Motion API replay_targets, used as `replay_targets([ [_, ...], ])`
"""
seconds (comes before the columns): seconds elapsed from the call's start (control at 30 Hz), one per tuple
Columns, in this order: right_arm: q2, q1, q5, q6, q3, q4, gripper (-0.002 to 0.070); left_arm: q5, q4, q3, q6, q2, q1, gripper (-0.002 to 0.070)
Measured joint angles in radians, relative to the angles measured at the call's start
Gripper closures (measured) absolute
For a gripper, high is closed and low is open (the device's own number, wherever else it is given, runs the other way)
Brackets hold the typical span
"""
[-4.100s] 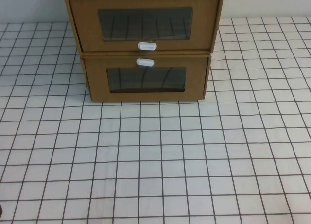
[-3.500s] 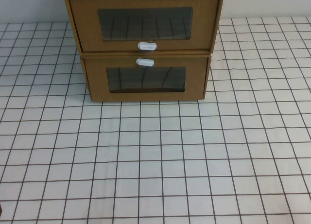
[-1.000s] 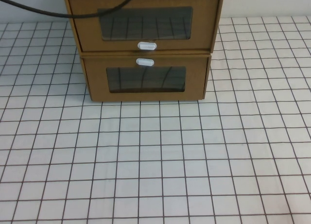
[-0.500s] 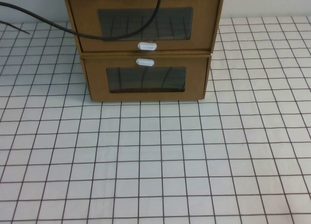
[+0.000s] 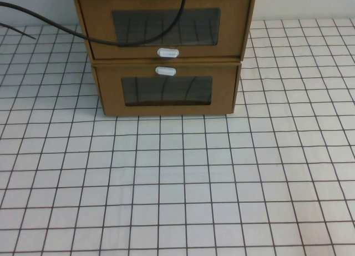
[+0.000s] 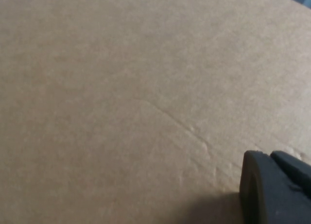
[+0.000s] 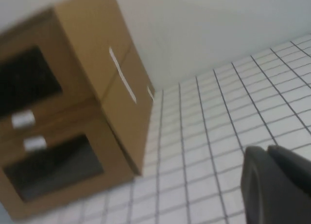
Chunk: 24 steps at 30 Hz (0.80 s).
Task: Open the shoe box
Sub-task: 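Pull the top drawer of the cardboard box fully open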
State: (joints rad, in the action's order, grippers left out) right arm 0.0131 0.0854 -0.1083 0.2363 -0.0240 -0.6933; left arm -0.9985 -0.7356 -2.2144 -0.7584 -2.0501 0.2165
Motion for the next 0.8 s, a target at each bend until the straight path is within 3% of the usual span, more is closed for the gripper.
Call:
replay_targets([
  [0.13, 0.000, 0.000, 0.092, 0.000, 0.000, -0.211, 0.0689, 0.007, 0.000, 0.000, 0.000, -0.002, 0.000, 0.0677],
  [0.4, 0.000, 0.000, 0.117, -0.004, 0.000, -0.322, 0.0690, 0.039, 0.024, -0.002, -0.002, -0.003, 0.000, 0.0677],
  [0.6, -0.030, 0.000, -0.079, -0.004, 0.072, -0.350, 0.0689, 0.058, 0.044, -0.002, -0.002, -0.005, 0.000, 0.0677],
  [0.8, -0.271, 0.000, -0.266, 0.081, 0.242, -0.286, 0.0689, 0.060, 0.051, -0.002, -0.002, -0.005, 0.000, 0.0677],
])
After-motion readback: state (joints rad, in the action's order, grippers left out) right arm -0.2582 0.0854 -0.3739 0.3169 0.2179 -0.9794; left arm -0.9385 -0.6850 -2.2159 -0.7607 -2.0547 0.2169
